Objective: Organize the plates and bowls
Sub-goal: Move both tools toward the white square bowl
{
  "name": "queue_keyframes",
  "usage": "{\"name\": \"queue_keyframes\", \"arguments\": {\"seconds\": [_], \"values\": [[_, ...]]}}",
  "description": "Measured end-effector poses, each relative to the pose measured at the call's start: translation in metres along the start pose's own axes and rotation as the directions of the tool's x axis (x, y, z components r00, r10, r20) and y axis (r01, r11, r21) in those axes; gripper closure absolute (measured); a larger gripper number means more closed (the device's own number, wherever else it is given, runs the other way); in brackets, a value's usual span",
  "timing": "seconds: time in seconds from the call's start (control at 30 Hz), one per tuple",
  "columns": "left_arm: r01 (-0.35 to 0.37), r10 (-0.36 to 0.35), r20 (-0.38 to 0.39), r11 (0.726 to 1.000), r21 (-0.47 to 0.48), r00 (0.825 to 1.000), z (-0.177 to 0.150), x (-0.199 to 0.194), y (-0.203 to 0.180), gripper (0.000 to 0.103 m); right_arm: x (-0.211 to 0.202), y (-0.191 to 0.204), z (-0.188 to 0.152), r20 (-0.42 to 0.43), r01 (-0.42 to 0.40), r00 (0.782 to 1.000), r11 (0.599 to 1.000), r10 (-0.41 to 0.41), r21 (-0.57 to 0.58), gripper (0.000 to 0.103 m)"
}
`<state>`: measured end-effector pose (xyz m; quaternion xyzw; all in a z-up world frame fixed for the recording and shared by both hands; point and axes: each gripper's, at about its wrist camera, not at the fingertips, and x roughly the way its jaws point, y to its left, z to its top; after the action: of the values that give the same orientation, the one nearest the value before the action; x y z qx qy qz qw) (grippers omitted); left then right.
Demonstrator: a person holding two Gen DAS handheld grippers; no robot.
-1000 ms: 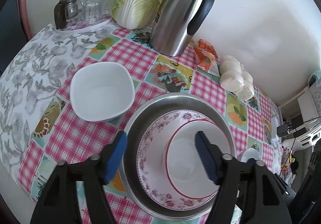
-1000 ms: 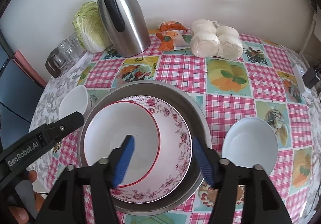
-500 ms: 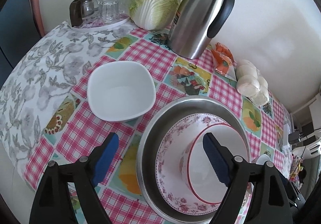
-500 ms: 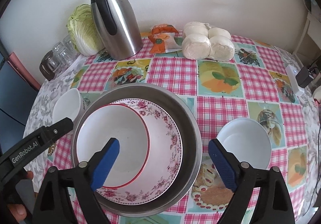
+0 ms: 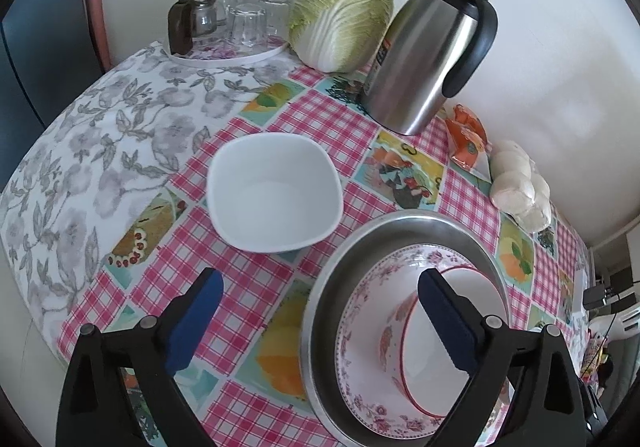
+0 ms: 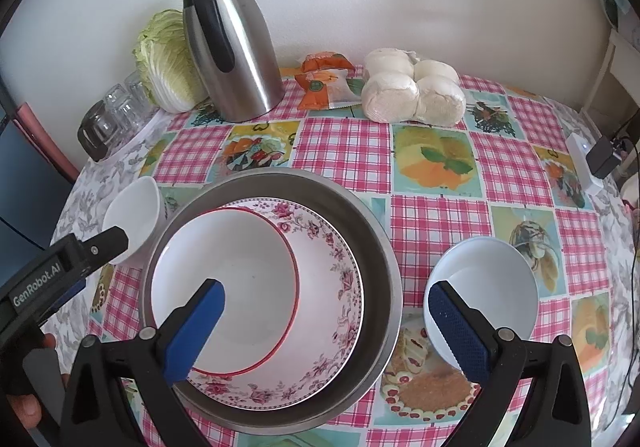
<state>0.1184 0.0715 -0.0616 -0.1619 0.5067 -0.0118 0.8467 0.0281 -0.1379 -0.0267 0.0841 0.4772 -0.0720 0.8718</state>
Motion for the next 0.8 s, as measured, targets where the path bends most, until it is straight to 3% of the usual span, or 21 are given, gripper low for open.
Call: {"name": "queue_keyframes", "arguments": {"seconds": [0.4, 0.6, 0.8], "values": [[-0.007, 0.007, 0.057, 1.0, -0.006, 0.998, 0.019, -0.006, 0.014, 0.005, -0.017, 0.01, 0.0, 0.059, -0.03, 0.998, 0.999, 0.029, 0.018, 0.0], [-0.115, 0.102, 0.141, 0.99, 0.082, 0.985, 0.027, -0.011, 0.016, 0.005, -0.025, 0.011, 0.005, 0.099, -0.051, 0.994, 0.998, 0.046, 0.045, 0.0], [-0.067, 0.061, 0.13, 0.997, 0.049, 0.99, 0.036, -0.005, 0.034, 0.005, -0.027, 0.017, 0.011, 0.121, -0.018, 0.993, 0.999, 0.012, 0.049, 0.0]]}}
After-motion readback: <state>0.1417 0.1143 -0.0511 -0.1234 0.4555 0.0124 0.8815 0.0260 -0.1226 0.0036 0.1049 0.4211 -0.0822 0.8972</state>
